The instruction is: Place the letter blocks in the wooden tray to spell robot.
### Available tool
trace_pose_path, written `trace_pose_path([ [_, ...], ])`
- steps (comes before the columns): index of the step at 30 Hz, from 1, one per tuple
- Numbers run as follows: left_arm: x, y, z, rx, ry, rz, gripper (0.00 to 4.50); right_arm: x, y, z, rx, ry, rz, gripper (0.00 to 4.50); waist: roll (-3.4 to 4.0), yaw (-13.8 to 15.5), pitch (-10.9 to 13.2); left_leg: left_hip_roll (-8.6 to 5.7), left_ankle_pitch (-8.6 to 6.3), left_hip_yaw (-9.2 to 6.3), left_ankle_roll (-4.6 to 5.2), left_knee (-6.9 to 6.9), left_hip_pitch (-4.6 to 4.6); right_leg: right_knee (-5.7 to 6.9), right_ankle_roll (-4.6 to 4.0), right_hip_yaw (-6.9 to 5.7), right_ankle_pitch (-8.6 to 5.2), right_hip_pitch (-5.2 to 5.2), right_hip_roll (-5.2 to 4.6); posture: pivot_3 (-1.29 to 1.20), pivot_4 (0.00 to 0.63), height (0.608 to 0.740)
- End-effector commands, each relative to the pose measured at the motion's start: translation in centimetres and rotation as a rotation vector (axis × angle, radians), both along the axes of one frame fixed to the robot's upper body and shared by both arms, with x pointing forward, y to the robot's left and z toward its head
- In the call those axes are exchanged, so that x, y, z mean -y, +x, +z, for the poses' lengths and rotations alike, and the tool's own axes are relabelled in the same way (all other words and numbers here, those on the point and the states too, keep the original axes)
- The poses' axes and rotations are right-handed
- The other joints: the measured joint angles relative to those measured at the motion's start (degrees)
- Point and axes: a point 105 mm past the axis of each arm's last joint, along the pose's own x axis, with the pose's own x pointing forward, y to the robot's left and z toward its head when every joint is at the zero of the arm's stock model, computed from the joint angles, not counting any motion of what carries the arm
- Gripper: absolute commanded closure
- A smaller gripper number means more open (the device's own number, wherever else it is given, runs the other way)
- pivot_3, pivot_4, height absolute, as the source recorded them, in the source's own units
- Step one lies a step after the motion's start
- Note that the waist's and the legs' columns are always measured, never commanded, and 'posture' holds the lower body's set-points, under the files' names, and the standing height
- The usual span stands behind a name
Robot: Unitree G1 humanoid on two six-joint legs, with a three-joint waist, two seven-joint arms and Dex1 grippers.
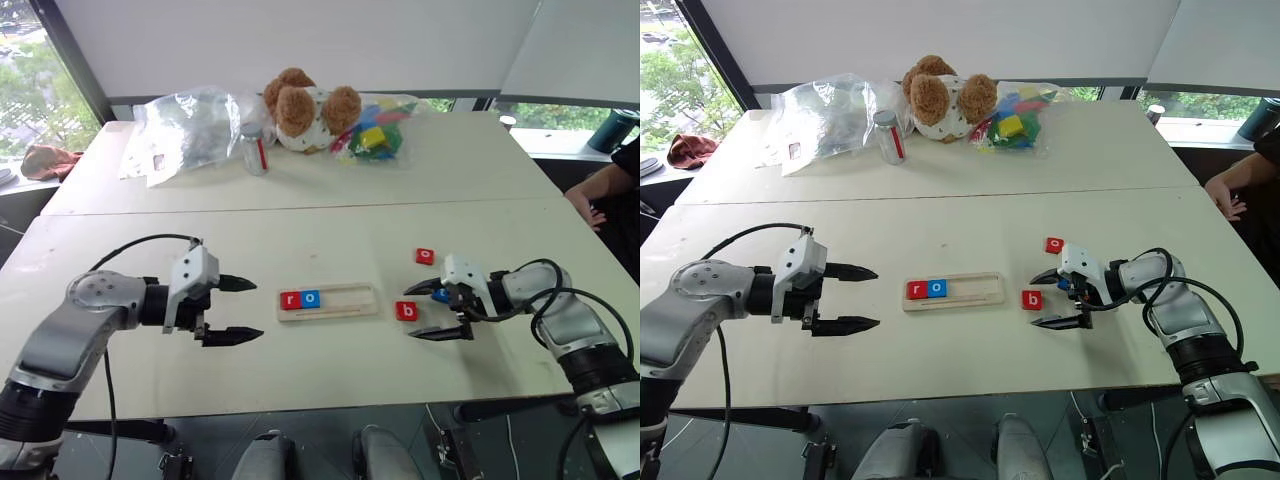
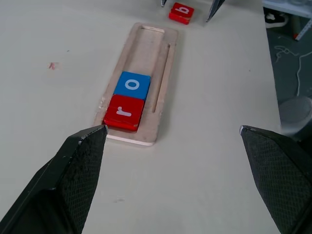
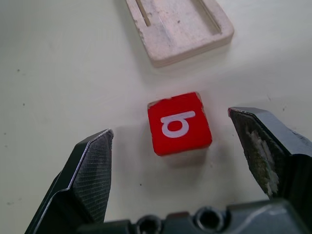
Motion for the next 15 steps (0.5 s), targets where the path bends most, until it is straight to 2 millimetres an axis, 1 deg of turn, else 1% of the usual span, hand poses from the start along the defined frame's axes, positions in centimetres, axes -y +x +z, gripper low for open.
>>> trace_pose_path([
  [1, 0.0, 0.2, 1.0, 0.05, 0.002, 0.006, 0.0, -0.4, 0.6, 0.6, 0.05, 0.019, -0.006, 0.37, 0.0, -0.01, 0.0, 0.0, 0.0, 0.0, 0.0, 0.0, 0.0, 0.0, 0.0, 0.0, 0.0, 0.0, 0.0, 0.0, 0.15, 0.74],
  [2, 0.0, 0.3, 0.9, 0.05, 0.002, 0.008, 0.0, -0.4, 0.7, 0.4, 0.049, 0.022, -0.016, 0.9, 0.0, 0.0, 0.0, 0.0, 0.0, 0.0, -0.01, 0.0, 0.0, 0.0, 0.0, 0.01, 0.0, 0.0, 0.0, 0.0, 0.15, 0.74],
  [3, 0.0, 0.4, 0.9, 0.049, 0.001, 0.008, 0.0, -0.3, 0.8, 0.4, 0.051, 0.025, -0.023, 1.26, 0.0, 0.04, 0.0, 0.0, 0.01, 0.0, -0.03, 0.0, 0.0, 0.0, 0.0, 0.01, 0.0, 0.0, 0.0, 0.0, 0.15, 0.74],
  [7, 0.0, 0.8, 0.7, 0.052, 0.004, 0.01, 0.0, -0.4, 0.9, 0.0, 0.047, 0.034, -0.034, 3.32, 0.01, -0.01, 0.01, -0.02, 0.02, 0.0, -0.05, 0.01, 0.0, 0.0, -0.01, 0.01, 0.01, 0.01, -0.04, 0.0, 0.15, 0.74],
  [9, -0.1, 0.9, 0.7, 0.054, 0.005, 0.012, 0.0, -0.3, 0.8, 0.1, 0.056, 0.026, -0.033, 3.33, 0.01, -0.02, 0.01, -0.02, 0.02, 0.01, -0.06, 0.01, 0.0, 0.0, -0.01, 0.01, 0.01, 0.01, -0.04, 0.0, 0.15, 0.74],
  [11, -0.5, 1.2, 0.7, 0.055, 0.011, 0.021, 0.0, -0.7, 1.0, 0.9, 0.078, 0.036, -0.026, 3.33, 0.02, -0.03, 0.01, -0.02, 0.03, 0.0, -0.06, 0.01, 0.0, 0.0, -0.01, 0.01, 0.01, 0.01, -0.04, 0.0, 0.15, 0.74],
  [13, -1.0, 1.4, 0.6, 0.055, 0.021, 0.03, 0.0, -2.6, 1.3, 2.8, 0.082, 0.106, -0.007, 3.33, 0.02, -0.04, 0.01, -0.02, 0.03, 0.01, -0.06, 0.01, 0.0, 0.01, -0.01, 0.01, 0.01, 0.0, -0.04, 0.0, 0.15, 0.74],
  [15, -1.3, 1.6, 0.4, 0.056, 0.036, 0.035, 0.0, -4.9, 1.4, 4.5, 0.071, 0.152, 0.037, 3.33, 0.05, -0.51, 0.03, -0.01, 0.03, 0.01, -0.06, 0.0, 0.0, 0.02, -0.02, 0.02, 0.01, -0.03, -0.04, 0.0, 0.15, 0.74],
])
